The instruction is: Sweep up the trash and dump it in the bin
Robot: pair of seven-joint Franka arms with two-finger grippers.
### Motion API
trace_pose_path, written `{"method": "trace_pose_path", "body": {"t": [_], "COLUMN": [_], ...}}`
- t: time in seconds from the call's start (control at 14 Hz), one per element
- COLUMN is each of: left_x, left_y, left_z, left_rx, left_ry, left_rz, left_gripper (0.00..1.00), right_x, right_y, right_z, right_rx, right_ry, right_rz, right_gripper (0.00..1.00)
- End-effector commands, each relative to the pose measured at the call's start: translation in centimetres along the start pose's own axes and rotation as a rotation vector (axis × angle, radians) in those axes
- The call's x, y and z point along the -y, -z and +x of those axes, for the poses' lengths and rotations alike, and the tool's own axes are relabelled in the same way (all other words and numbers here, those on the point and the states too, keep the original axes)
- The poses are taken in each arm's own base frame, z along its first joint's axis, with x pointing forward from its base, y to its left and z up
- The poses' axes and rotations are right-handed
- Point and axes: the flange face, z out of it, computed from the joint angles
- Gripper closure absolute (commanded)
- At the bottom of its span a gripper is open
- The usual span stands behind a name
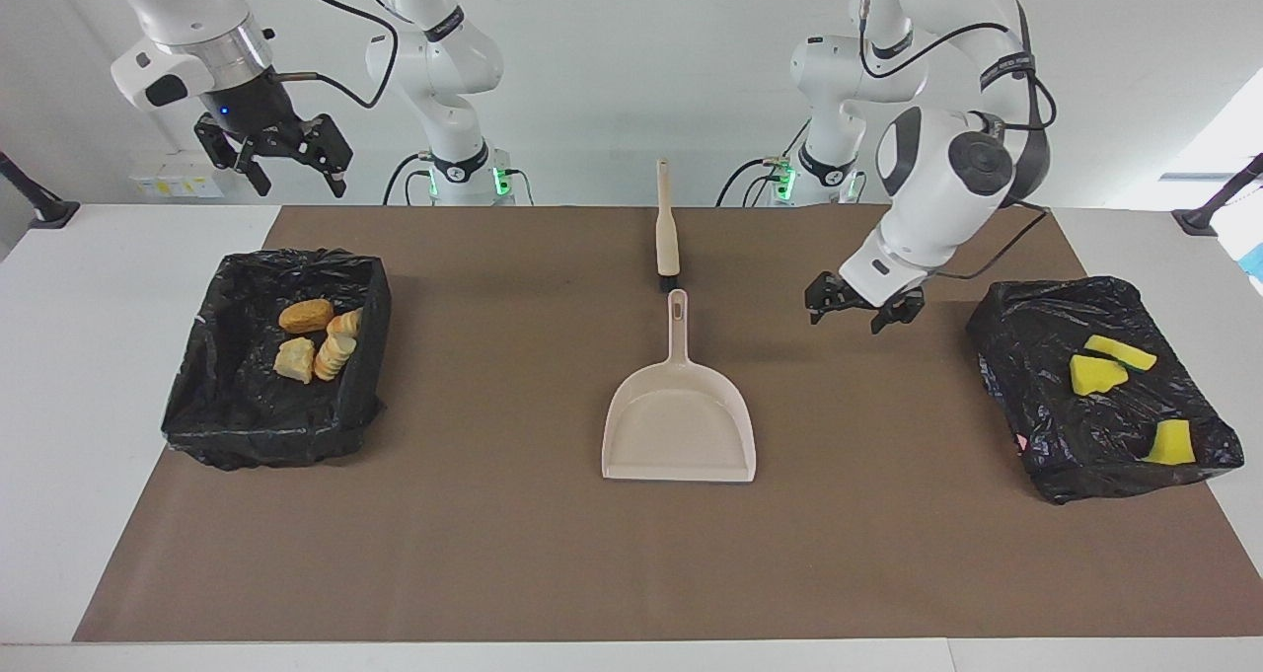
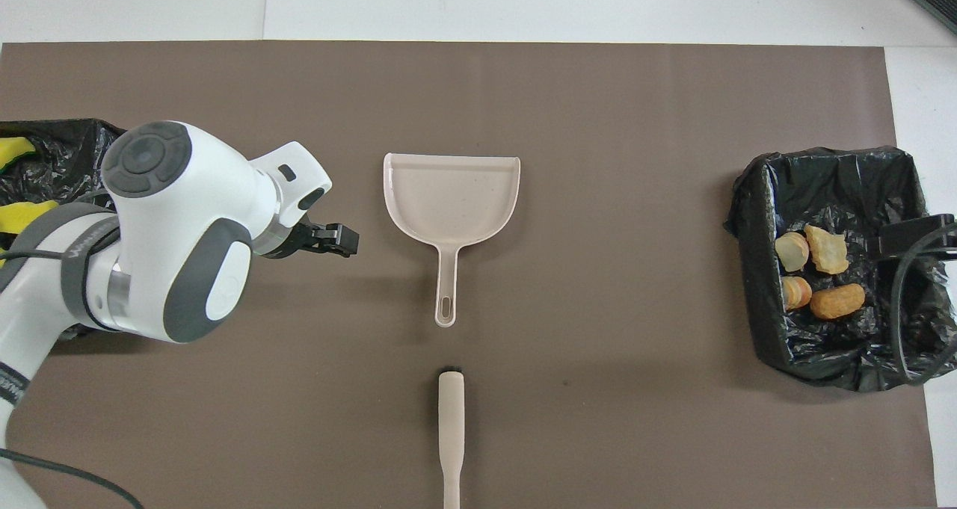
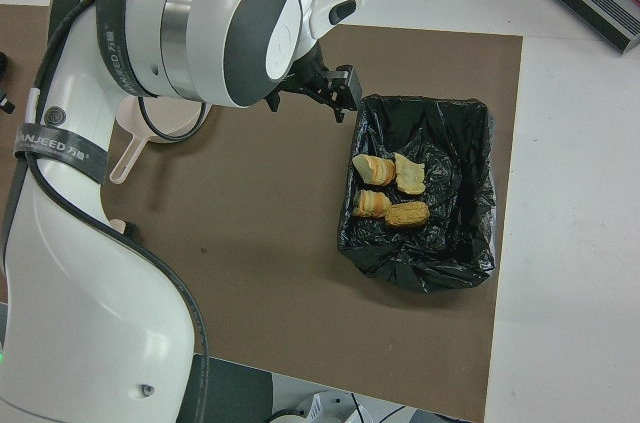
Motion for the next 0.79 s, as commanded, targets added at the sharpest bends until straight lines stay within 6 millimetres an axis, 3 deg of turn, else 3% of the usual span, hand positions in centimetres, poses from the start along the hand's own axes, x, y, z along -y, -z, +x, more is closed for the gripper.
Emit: {"method": "trace_pose_path", "body": {"t": [0.0, 0.14, 0.36, 0.57, 0.72], "left_x": [5.4, 6.5, 5.6, 3.7, 3.2], "left_y": [2.4, 6.1, 12.6, 17.7, 19.8], "left_z": [-1.3, -0.9, -0.7, -2.4, -4.1], "left_rx": [-0.024, -0.070, -0.117, -0.100, -0.092], "left_ry": [0.016, 0.003, -0.015, -0.026, -0.023], "left_rz": [0.001, 0.075, 0.125, 0.112, 0.117], "left_gripper": [0.00, 0.00, 0.00, 0.00, 0.00], "right_x": [0.1, 0.1, 0.1, 0.1, 0.1], "right_y": [0.0, 0.1, 0.1, 0.0, 0.1], "right_z": [-0.9, -0.9, -0.9, -0.9, -0.9], "right_rx": [0.004, 0.002, 0.002, 0.004, 0.002], "right_ry": [-0.016, -0.016, -0.016, -0.015, -0.016], "right_rz": [-0.002, -0.002, -0.002, -0.002, -0.002], "right_gripper": [0.00, 0.00, 0.00, 0.00, 0.00]}}
